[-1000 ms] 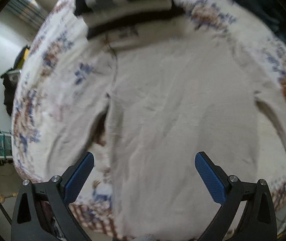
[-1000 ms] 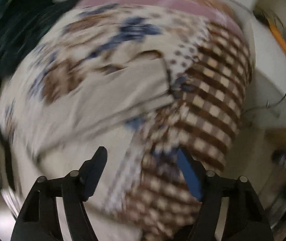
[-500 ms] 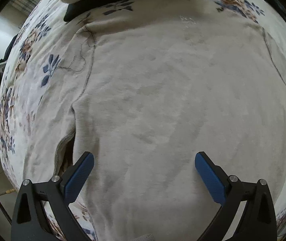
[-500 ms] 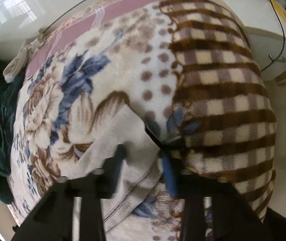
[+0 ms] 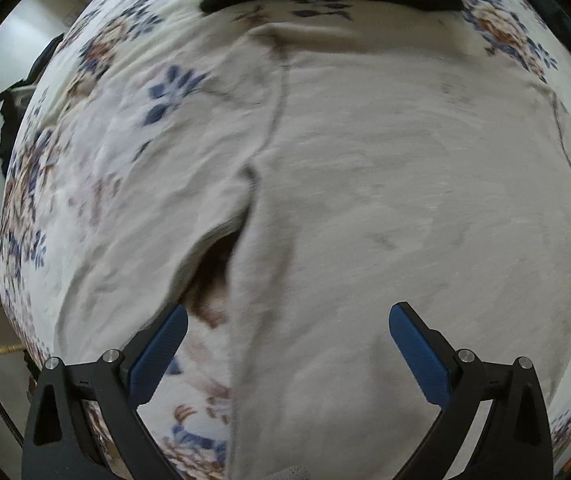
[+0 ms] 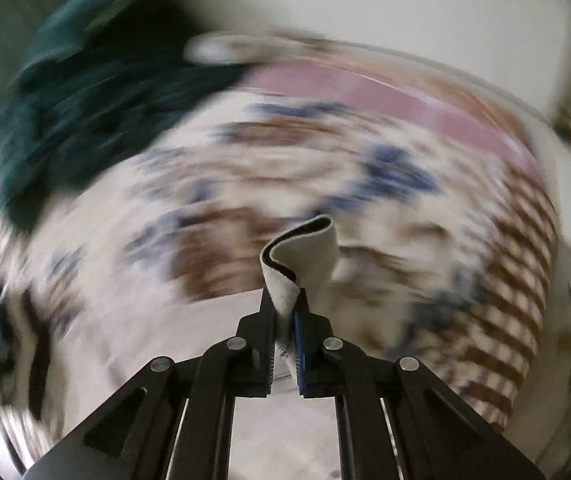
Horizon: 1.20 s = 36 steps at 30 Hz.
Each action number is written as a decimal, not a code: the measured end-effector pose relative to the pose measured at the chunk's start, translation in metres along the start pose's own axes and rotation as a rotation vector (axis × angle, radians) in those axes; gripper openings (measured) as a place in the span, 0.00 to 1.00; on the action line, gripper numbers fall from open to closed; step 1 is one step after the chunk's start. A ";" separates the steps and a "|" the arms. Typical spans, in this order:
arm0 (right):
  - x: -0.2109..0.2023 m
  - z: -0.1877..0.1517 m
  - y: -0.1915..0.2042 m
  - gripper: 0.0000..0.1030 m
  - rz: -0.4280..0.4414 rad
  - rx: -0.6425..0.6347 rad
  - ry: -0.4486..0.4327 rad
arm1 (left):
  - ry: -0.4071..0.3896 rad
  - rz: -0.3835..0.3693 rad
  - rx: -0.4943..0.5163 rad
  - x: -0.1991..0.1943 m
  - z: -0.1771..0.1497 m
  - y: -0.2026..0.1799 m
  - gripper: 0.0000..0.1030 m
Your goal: Fold small clothes
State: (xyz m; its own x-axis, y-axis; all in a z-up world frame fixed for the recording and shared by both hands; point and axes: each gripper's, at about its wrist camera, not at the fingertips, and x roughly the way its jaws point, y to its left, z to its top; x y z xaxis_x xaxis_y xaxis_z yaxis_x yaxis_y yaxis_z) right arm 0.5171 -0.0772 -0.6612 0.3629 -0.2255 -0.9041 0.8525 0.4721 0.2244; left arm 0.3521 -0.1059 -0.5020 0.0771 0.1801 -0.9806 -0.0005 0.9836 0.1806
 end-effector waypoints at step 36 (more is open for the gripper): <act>-0.081 -0.491 0.124 0.39 0.308 -1.750 0.552 | 0.136 0.143 -0.403 0.020 -0.108 0.218 1.00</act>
State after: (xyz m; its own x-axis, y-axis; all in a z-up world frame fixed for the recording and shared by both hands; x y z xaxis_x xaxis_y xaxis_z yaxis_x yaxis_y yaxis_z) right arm 0.4087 0.4182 -0.7383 -0.0442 0.1263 -0.9910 -0.6499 0.7498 0.1245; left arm 0.2454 0.1138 -0.4903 -0.0840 0.2886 -0.9538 -0.3922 0.8703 0.2979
